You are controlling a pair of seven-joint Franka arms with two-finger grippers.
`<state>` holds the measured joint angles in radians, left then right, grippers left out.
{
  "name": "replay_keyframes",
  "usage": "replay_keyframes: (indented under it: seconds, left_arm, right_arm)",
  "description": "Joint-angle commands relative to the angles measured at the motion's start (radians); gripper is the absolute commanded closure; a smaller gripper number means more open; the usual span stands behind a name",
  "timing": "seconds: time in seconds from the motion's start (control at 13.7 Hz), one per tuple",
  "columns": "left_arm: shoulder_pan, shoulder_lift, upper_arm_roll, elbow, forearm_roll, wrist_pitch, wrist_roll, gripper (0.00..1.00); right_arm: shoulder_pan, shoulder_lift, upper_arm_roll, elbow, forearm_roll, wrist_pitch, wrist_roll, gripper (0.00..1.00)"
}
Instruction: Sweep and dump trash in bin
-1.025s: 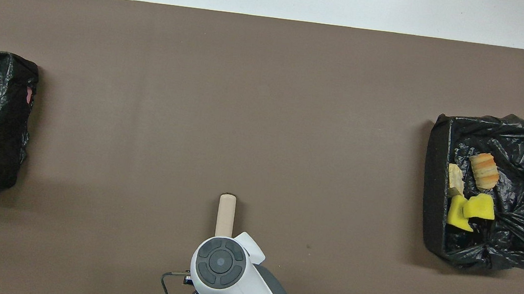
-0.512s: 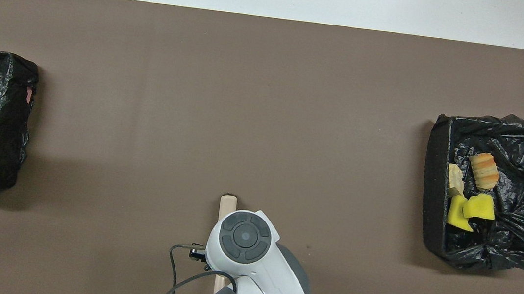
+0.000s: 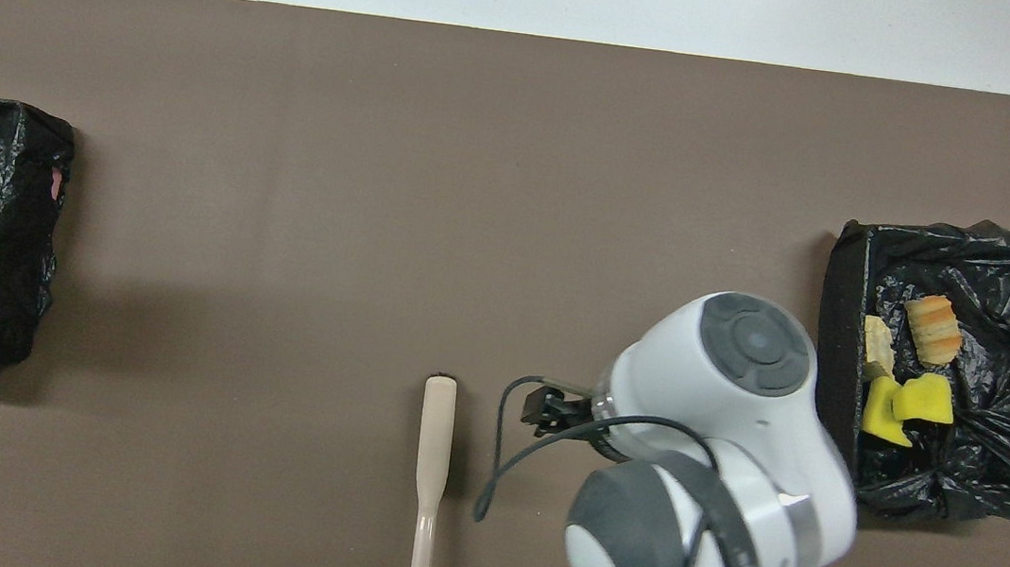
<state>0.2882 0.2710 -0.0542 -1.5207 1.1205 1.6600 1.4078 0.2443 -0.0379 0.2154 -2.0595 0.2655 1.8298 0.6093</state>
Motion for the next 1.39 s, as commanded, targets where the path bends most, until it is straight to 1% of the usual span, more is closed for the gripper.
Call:
replay_keyframes:
  seconds: [0.0, 0.07, 0.15, 0.29, 0.37, 0.51, 0.66, 0.73, 0.81, 0.88, 1.02, 1.1, 1.24, 1.32]
  left_arm:
    - [-0.037, -0.003, 0.013, 0.002, 0.07, -0.049, -0.038, 1.0]
    - [-0.055, -0.003, 0.014, 0.004, 0.074, -0.066, -0.038, 1.0]
    - [-0.085, -0.003, 0.014, 0.008, 0.106, -0.091, -0.038, 1.0]
    - [-0.138, -0.003, 0.013, 0.008, 0.13, -0.15, -0.047, 1.0]
    - [-0.139, -0.009, 0.011, 0.001, 0.128, -0.16, -0.078, 1.0]
    - [-0.135, -0.035, 0.011, -0.051, 0.124, -0.161, -0.133, 1.0]
    - [-0.139, -0.032, 0.016, -0.046, 0.146, -0.172, -0.13, 1.0]
    - [-0.147, -0.035, 0.013, -0.045, 0.166, -0.204, -0.133, 1.0]
    - [-0.177, -0.039, 0.013, -0.053, 0.168, -0.25, -0.144, 1.0]
    - [-0.185, -0.038, 0.013, -0.052, 0.168, -0.264, -0.156, 1.0]
    - [-0.172, -0.042, 0.011, -0.036, 0.15, -0.238, -0.158, 1.0]
    - [-0.167, -0.055, 0.014, -0.015, 0.121, -0.203, -0.142, 1.0]
    - [-0.158, -0.064, 0.03, 0.055, -0.044, -0.16, -0.118, 1.0]
    - [-0.153, -0.069, 0.03, 0.065, -0.1, -0.158, -0.097, 1.0]
  right_arm:
    - [-0.147, -0.048, 0.01, 0.027, -0.043, -0.078, -0.15, 0.0]
    - [-0.202, -0.051, 0.012, 0.063, -0.055, -0.099, -0.192, 0.0]
    - [-0.248, -0.048, 0.012, 0.112, -0.058, -0.112, -0.221, 0.0]
    - [-0.307, -0.039, 0.012, 0.198, -0.063, -0.119, -0.232, 0.0]
    - [-0.324, -0.031, 0.012, 0.238, -0.078, -0.127, -0.232, 0.0]
    - [-0.329, 0.001, 0.013, 0.338, -0.176, -0.174, -0.235, 0.0]
    - [-0.33, 0.064, 0.013, 0.47, -0.236, -0.272, -0.236, 0.0]
    - [-0.329, 0.093, 0.013, 0.523, -0.268, -0.315, -0.236, 0.0]
    - [-0.321, 0.126, 0.015, 0.591, -0.332, -0.339, -0.244, 0.0]
    - [-0.315, 0.145, 0.019, 0.625, -0.376, -0.362, -0.272, 0.0]
    - [-0.319, 0.147, 0.018, 0.627, -0.382, -0.362, -0.284, 0.0]
    - [-0.327, 0.147, 0.018, 0.622, -0.379, -0.35, -0.283, 0.0]
    - [-0.326, 0.147, 0.018, 0.622, -0.379, -0.348, -0.273, 0.0]
    - [-0.323, 0.145, 0.018, 0.622, -0.378, -0.348, -0.272, 0.0]
